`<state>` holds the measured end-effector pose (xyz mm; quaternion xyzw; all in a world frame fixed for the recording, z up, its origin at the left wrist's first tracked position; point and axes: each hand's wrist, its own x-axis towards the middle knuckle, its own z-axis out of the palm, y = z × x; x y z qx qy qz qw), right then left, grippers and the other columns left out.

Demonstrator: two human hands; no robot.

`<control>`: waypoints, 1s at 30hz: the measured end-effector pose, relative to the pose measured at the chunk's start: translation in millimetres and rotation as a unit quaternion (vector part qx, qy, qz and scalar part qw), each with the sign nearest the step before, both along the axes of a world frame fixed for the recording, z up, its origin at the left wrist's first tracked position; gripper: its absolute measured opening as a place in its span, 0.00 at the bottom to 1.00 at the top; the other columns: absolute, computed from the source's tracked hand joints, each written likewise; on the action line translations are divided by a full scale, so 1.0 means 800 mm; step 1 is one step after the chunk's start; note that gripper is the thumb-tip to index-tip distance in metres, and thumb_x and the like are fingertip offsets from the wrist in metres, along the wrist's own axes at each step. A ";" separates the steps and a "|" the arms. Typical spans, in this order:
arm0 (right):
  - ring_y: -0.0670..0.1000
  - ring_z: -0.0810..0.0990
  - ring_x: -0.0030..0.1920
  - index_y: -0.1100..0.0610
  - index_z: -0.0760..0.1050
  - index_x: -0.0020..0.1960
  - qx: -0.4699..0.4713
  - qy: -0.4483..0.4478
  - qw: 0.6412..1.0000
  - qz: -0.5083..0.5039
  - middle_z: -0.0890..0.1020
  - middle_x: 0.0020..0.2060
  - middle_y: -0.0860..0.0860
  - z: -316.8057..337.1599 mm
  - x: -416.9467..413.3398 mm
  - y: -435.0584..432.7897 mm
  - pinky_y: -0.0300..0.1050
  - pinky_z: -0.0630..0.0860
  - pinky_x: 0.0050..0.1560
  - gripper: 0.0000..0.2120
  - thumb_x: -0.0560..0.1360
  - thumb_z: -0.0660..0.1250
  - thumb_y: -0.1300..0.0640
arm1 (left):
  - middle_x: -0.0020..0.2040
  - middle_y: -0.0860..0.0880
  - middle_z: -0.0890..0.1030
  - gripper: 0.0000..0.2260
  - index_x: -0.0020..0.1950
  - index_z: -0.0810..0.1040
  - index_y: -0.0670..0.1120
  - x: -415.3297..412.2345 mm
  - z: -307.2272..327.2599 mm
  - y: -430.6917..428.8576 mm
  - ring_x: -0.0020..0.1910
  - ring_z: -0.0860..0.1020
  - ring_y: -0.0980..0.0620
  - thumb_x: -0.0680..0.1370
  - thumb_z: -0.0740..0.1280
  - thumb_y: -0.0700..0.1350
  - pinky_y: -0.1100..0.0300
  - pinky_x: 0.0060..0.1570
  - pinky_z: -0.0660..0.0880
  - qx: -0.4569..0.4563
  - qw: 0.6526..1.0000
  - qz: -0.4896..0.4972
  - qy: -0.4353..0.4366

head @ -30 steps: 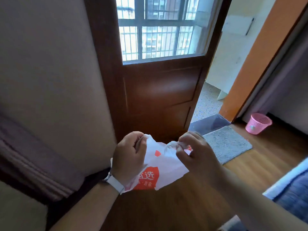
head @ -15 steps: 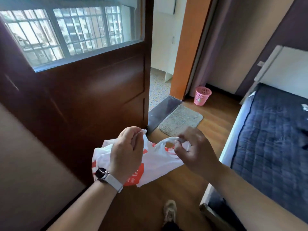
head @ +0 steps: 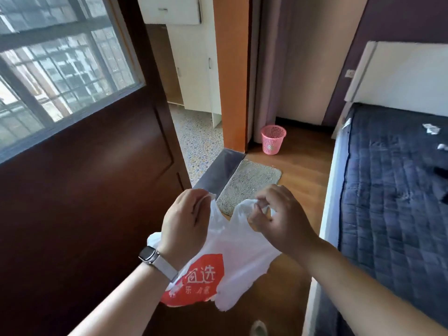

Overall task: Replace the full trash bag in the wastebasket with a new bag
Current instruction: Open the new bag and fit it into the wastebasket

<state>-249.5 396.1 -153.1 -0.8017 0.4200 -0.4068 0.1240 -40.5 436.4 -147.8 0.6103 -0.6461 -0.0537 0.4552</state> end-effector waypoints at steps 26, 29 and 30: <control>0.49 0.71 0.38 0.58 0.72 0.39 -0.007 0.033 0.974 -0.226 0.72 0.34 0.48 -0.001 -0.096 -0.463 0.40 0.69 0.40 0.07 0.73 0.61 0.55 | 0.40 0.52 0.78 0.04 0.47 0.76 0.46 -0.118 -0.019 -0.599 0.40 0.75 0.53 0.78 0.63 0.44 0.61 0.39 0.70 0.005 0.969 -0.246 0.031; 0.49 0.71 0.39 0.58 0.72 0.39 -0.023 0.034 0.963 -0.267 0.72 0.35 0.47 0.014 -0.096 -0.521 0.38 0.68 0.40 0.07 0.73 0.61 0.55 | 0.41 0.52 0.78 0.04 0.47 0.76 0.46 -0.124 -0.010 -0.673 0.40 0.75 0.54 0.78 0.63 0.45 0.61 0.38 0.70 0.003 0.960 -0.278 0.035; 0.49 0.72 0.39 0.58 0.72 0.38 -0.030 0.029 0.959 -0.282 0.73 0.35 0.47 0.018 -0.097 -0.539 0.38 0.68 0.40 0.07 0.72 0.61 0.56 | 0.41 0.53 0.78 0.04 0.47 0.76 0.47 -0.127 -0.008 -0.696 0.40 0.75 0.53 0.79 0.63 0.45 0.61 0.38 0.71 0.001 0.957 -0.287 0.035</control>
